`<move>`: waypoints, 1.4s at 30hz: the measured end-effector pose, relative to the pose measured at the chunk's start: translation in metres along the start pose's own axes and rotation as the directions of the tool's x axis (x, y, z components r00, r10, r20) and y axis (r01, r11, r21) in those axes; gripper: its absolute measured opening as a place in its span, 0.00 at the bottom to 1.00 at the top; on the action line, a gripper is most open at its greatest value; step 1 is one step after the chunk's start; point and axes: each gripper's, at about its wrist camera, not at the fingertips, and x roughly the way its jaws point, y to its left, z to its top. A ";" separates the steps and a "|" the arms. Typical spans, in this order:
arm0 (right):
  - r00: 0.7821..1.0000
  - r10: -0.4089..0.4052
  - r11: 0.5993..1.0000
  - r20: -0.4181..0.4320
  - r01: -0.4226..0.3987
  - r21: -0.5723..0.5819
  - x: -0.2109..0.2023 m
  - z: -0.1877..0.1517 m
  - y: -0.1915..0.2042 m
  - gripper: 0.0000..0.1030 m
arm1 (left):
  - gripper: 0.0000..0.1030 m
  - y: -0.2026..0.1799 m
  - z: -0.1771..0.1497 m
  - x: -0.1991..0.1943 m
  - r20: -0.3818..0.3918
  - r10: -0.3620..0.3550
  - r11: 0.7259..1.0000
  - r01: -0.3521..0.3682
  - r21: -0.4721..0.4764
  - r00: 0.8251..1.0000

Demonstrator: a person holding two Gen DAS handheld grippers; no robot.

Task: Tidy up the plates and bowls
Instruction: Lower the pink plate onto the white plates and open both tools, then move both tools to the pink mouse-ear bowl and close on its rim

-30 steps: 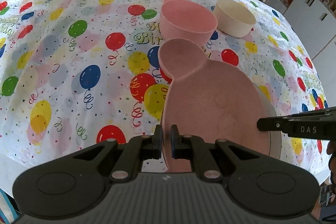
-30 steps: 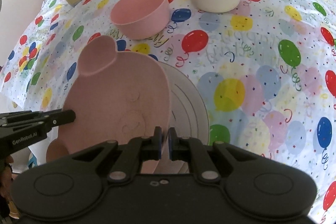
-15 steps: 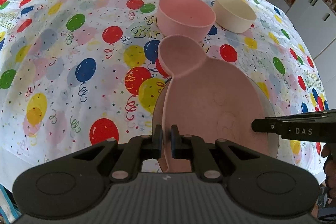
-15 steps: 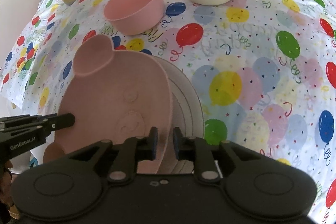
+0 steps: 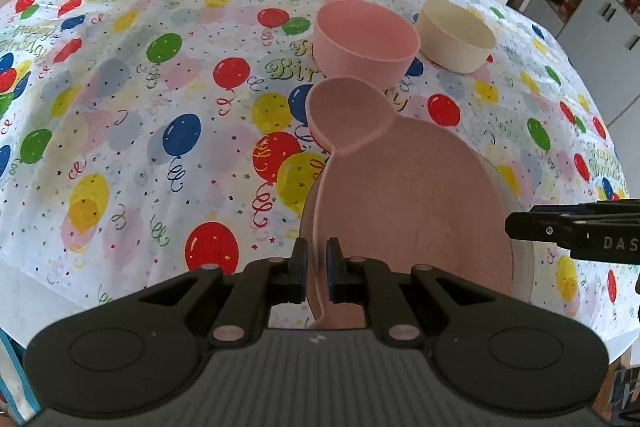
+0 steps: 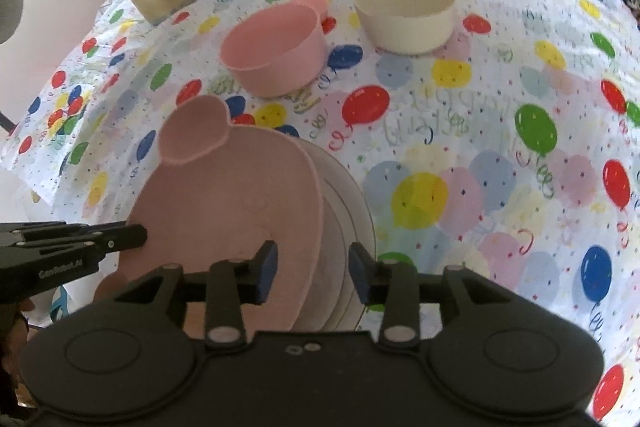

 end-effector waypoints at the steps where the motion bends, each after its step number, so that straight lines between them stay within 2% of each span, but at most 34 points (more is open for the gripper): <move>1: 1.000 0.004 1.000 0.009 -0.004 -0.009 -0.003 0.000 0.001 0.44 | 0.08 0.000 0.000 -0.003 0.010 -0.004 1.000 0.004 -0.005 1.000; 6: 0.998 0.005 0.998 0.058 -0.001 -0.071 -0.021 0.007 0.004 0.52 | 0.18 -0.006 0.002 -0.017 0.071 -0.011 0.999 0.013 -0.032 0.997; 9: 0.995 0.001 0.996 0.100 0.009 -0.093 -0.034 0.014 0.004 0.61 | 0.23 -0.014 0.005 -0.025 0.109 -0.012 0.999 0.016 -0.029 0.994; 11: 0.992 0.003 0.994 0.127 0.012 -0.112 -0.043 0.020 0.005 0.62 | 0.27 -0.020 0.008 -0.031 0.136 -0.019 1.000 0.022 -0.022 0.991; 14: 0.987 0.002 0.990 0.162 0.021 -0.142 -0.053 0.027 0.008 0.69 | 0.40 -0.030 0.014 -0.036 0.166 -0.017 1.000 0.019 -0.015 0.986; 16: 0.984 -0.002 0.986 0.180 0.032 -0.167 -0.056 0.032 0.012 0.71 | 0.56 -0.036 0.020 -0.041 0.199 -0.014 1.000 0.017 -0.017 0.980; 18: 0.978 -0.014 0.983 0.206 0.051 -0.177 -0.060 0.037 0.014 0.77 | 0.58 -0.041 0.026 -0.047 0.234 -0.015 1.000 0.018 -0.012 0.972; 20: 0.972 -0.017 0.982 0.233 0.061 -0.181 -0.062 0.042 0.016 0.78 | 0.60 -0.043 0.032 -0.050 0.257 -0.028 1.000 0.030 -0.004 0.966; 22: 0.963 -0.023 0.980 0.268 0.074 -0.182 -0.063 0.048 0.018 0.84 | 0.72 -0.045 0.037 -0.052 0.280 -0.031 0.999 0.032 0.001 0.960; 23: 0.957 -0.026 0.980 0.287 0.082 -0.183 -0.064 0.050 0.019 0.87 | 0.74 -0.045 0.041 -0.052 0.294 -0.026 1.000 0.027 0.000 0.955; 25: 0.945 -0.037 0.978 0.326 0.102 -0.184 -0.065 0.055 0.021 0.97 | 0.75 -0.042 0.047 -0.050 0.311 -0.032 0.999 0.033 0.002 0.950; 26: 0.940 -0.046 0.977 0.337 0.113 -0.180 -0.064 0.058 0.022 0.99 | 0.75 -0.040 0.051 -0.048 0.312 -0.038 0.999 0.039 0.003 0.949; 36: 0.951 -0.098 0.988 0.294 0.128 -0.085 -0.025 0.095 0.023 0.99 | 0.75 -0.014 0.100 -0.016 0.291 -0.048 0.999 0.047 0.011 0.956; 42: 0.960 -0.139 0.989 0.241 0.149 -0.024 0.005 0.113 0.020 0.94 | 0.75 0.000 0.132 0.016 0.249 -0.048 0.999 0.048 0.006 0.967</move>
